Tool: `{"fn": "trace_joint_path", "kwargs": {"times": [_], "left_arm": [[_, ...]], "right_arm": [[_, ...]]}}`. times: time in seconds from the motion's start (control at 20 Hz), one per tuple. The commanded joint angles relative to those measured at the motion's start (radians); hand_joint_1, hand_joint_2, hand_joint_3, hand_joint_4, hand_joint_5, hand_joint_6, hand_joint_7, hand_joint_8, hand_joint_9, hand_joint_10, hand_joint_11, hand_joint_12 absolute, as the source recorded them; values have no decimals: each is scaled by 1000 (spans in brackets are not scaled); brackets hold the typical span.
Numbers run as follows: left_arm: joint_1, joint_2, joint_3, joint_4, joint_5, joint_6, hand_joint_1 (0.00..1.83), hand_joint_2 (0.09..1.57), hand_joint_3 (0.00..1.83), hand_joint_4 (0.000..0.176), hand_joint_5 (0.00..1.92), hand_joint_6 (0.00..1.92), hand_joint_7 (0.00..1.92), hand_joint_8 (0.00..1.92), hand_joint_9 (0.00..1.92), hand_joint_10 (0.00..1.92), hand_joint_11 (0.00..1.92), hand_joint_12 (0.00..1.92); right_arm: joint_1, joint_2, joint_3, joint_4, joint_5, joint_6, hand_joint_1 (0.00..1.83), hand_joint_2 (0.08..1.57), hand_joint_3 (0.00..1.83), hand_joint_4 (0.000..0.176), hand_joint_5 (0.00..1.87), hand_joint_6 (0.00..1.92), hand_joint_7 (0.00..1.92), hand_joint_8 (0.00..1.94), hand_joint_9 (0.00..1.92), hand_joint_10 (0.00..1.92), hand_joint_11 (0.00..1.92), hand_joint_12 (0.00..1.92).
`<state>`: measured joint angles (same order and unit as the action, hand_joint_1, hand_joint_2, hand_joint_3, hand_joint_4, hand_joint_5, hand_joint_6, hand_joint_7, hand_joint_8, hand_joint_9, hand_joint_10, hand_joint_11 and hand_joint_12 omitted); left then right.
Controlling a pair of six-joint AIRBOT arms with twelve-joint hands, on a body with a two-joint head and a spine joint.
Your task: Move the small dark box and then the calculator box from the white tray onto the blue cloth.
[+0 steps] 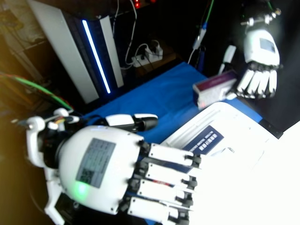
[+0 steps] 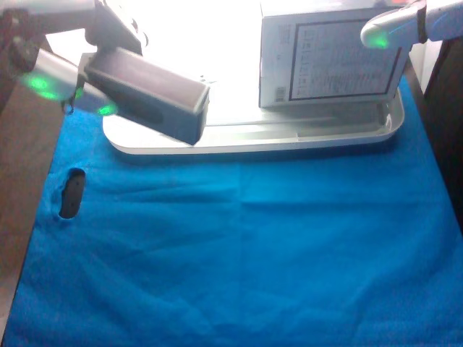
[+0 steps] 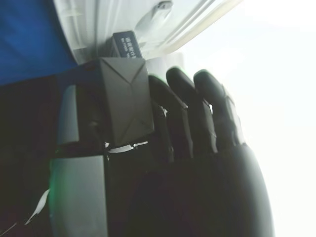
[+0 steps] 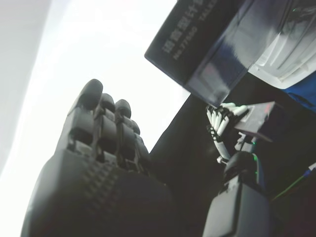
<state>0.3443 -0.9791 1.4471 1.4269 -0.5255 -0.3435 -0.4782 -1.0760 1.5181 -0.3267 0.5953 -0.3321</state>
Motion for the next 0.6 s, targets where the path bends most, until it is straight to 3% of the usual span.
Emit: {"fn": "trace_joint_path", "kwargs": {"times": [0.0, 0.1, 0.15, 0.2, 0.3, 0.35, 0.45, 0.55], "left_arm": [[4, 11, -11, -32, -31, -2, 1175, 1233, 0, 0, 874, 1071, 639, 1607, 357, 1501, 163, 1786], [33, 35, -45, -29, -41, -2, 1209, 1185, 0, 0, 981, 920, 720, 1486, 453, 1378, 204, 1776], [46, 41, -56, -29, -47, -2, 1183, 1194, 0, 0, 914, 1055, 746, 1418, 508, 1314, 266, 1726], [57, 45, -66, -30, -52, -2, 1183, 1200, 0, 0, 898, 1060, 739, 1450, 511, 1350, 286, 1762], [78, 51, -83, -33, -61, -2, 1183, 1229, 1, 0, 842, 1092, 703, 1579, 465, 1627, 330, 1915], [92, 56, -96, -33, -66, -1, 1191, 1225, 0, 0, 831, 1078, 734, 1568, 484, 1653, 331, 1920], [115, 63, -115, -34, -69, 4, 1223, 1199, 0, 0, 857, 987, 811, 1513, 596, 1672, 411, 1921], [140, 64, -129, -42, -73, 19, 1227, 1180, 0, 0, 879, 960, 852, 1449, 640, 1584, 375, 1860]], "right_arm": [[13, 0, 1, 36, 111, 5, 438, 739, 0, 44, 0, 0, 195, 3, 120, 3, 0, 544], [12, -1, 2, 36, 110, 5, 444, 732, 0, 44, 0, 0, 201, 3, 116, 0, 0, 472], [12, -1, 2, 36, 110, 5, 448, 737, 1, 41, 0, 0, 205, 1, 112, 1, 0, 441], [12, -1, 2, 36, 110, 5, 450, 737, 0, 41, 0, 0, 210, 3, 117, 4, 0, 435], [12, -1, 2, 36, 110, 5, 447, 760, 4, 27, 0, 0, 202, 0, 106, 3, 0, 394], [12, -1, 2, 36, 110, 5, 445, 773, 8, 15, 0, 0, 208, 3, 112, 5, 0, 397], [12, -2, 2, 36, 110, 5, 455, 768, 2, 28, 0, 0, 184, 3, 84, 5, 0, 321], [12, -4, 3, 36, 110, 5, 447, 764, 0, 26, 0, 0, 188, 6, 87, 8, 0, 305]]}}
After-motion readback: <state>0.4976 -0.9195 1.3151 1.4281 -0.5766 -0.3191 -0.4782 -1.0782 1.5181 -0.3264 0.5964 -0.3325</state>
